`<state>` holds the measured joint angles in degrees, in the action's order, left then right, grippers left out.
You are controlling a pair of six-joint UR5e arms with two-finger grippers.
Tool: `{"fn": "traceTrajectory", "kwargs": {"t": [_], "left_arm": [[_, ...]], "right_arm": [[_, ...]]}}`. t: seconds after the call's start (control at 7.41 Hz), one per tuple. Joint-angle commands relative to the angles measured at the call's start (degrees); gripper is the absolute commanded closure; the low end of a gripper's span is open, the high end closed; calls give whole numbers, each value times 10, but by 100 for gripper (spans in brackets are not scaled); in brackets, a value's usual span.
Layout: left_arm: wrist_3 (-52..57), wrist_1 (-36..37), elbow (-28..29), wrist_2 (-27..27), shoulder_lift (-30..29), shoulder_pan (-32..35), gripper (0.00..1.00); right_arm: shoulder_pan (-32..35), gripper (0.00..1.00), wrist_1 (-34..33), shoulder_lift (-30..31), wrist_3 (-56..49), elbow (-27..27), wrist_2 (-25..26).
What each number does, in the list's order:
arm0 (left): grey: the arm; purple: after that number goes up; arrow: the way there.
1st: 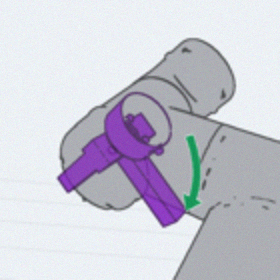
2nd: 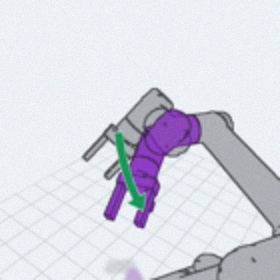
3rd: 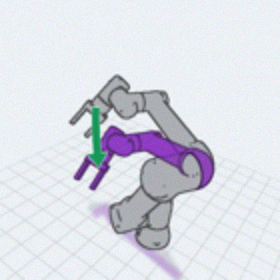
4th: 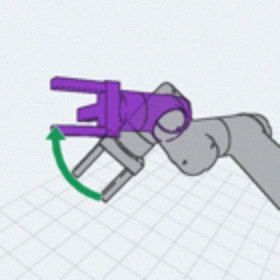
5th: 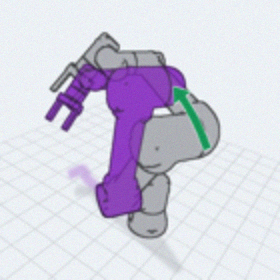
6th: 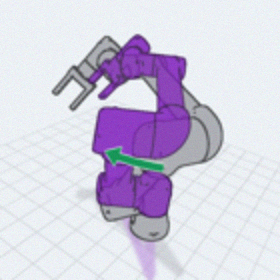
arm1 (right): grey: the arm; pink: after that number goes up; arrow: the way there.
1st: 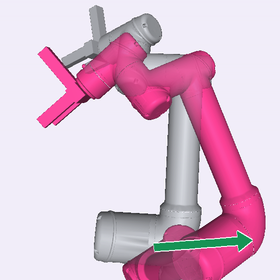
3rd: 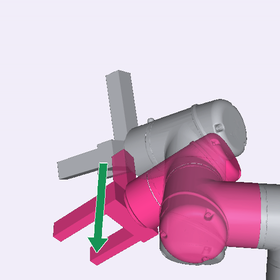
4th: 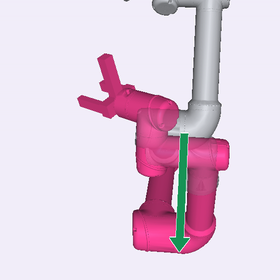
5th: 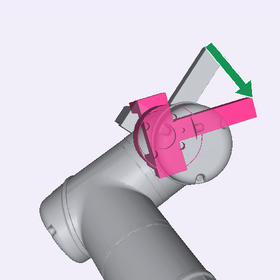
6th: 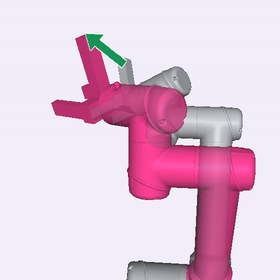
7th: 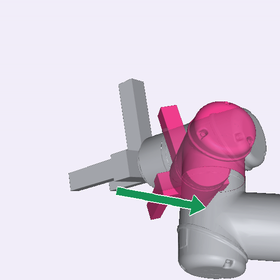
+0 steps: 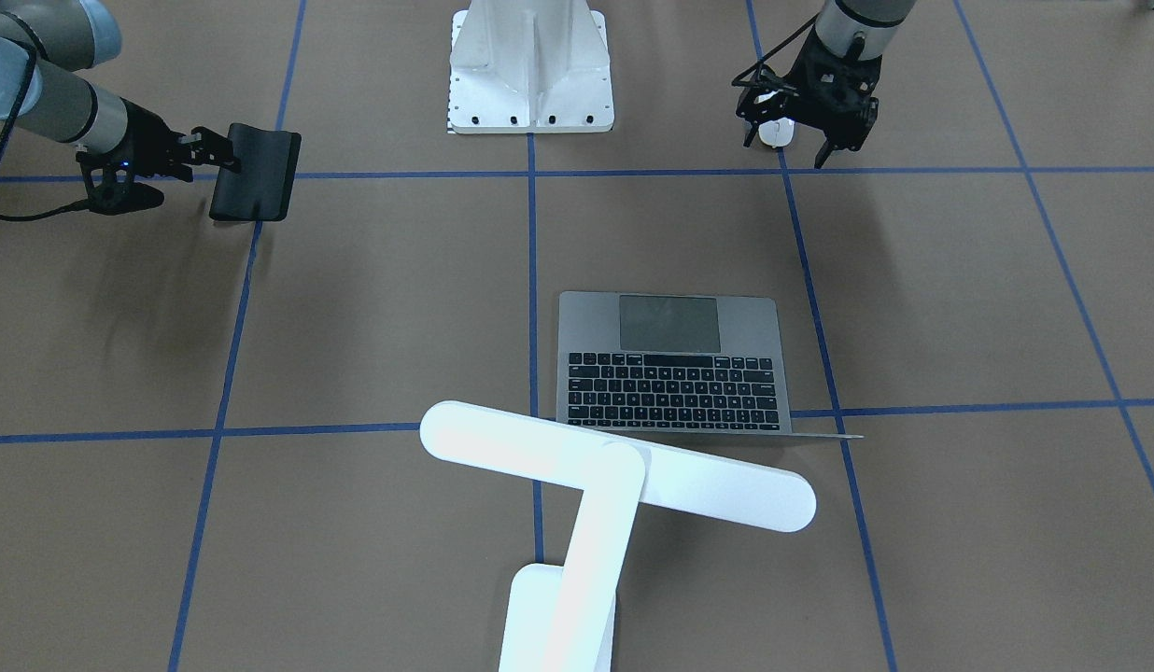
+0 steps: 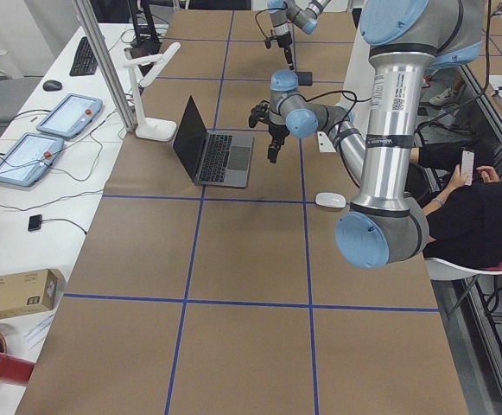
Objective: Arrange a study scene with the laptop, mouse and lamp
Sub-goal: 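Grasp the black mouse pad edge with the right gripper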
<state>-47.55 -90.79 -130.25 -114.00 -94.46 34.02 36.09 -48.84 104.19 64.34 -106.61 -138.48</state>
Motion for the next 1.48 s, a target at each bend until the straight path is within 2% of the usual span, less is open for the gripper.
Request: {"fn": "traceTrajectory", "kwargs": {"t": [0.0, 0.67, 0.94, 1.35], "left_arm": [[0, 0, 0, 0, 1, 0, 1], [0, 0, 2, 1, 2, 0, 1], [1, 0, 1, 1, 5, 0, 1], [17, 0, 2, 1, 9, 0, 1]], "right_arm": [[-8, 29, -7, 0, 0, 0, 3], [-21, 30, -23, -6, -2, 3, 4], [-22, 45, -24, -6, -5, 3, 4], [-23, 47, -33, -7, -10, 4, 3]]}}
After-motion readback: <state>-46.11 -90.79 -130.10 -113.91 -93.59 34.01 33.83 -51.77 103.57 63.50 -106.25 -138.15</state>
